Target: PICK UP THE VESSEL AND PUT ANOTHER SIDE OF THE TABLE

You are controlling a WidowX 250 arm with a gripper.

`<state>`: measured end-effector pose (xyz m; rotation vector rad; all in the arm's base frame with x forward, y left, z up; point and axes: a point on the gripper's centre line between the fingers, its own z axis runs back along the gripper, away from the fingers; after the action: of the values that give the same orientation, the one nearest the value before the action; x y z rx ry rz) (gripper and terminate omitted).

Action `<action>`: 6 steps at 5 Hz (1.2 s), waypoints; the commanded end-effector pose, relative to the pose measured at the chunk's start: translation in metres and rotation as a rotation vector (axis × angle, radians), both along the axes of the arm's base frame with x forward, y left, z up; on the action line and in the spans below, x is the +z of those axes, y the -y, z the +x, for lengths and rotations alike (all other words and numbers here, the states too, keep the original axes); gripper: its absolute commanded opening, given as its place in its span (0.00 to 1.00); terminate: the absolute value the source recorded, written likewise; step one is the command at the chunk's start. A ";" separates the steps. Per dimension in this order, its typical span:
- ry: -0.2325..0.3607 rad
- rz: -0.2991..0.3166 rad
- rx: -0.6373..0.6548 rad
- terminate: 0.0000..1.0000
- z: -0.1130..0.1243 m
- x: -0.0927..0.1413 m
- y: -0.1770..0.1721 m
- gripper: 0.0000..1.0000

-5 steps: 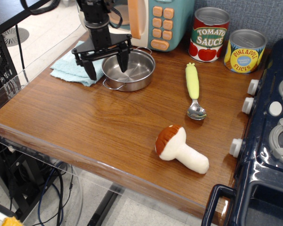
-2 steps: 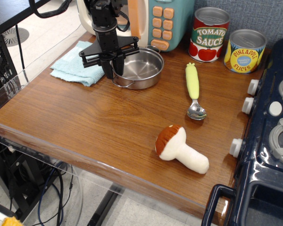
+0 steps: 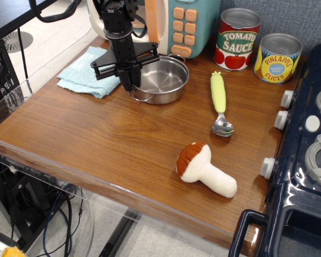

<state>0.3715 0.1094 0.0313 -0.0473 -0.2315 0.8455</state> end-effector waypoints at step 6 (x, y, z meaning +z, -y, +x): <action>0.208 -0.050 0.282 0.00 -0.155 0.079 -0.054 0.00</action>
<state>0.2225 0.1637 0.0987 -0.1595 -0.3747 1.1333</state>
